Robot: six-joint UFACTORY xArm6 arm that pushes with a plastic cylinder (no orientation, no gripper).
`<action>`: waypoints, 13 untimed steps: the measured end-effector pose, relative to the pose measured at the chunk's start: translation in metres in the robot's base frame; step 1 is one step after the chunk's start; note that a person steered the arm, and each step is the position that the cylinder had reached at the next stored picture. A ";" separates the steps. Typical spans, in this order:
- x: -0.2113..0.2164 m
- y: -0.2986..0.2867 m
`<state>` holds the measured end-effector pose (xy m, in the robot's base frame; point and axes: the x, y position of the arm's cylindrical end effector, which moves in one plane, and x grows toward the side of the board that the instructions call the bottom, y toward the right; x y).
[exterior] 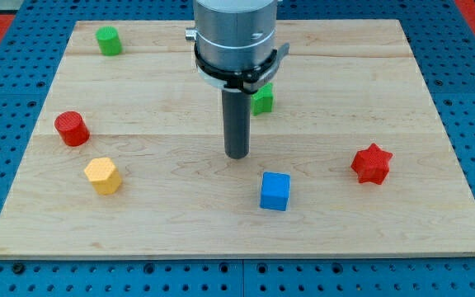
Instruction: Point at the red star
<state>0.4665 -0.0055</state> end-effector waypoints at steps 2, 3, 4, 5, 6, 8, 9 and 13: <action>-0.042 0.000; -0.056 0.001; -0.056 0.001; -0.072 -0.004; -0.107 -0.005; -0.107 -0.005; -0.101 -0.005; -0.042 0.086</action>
<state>0.4247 0.0808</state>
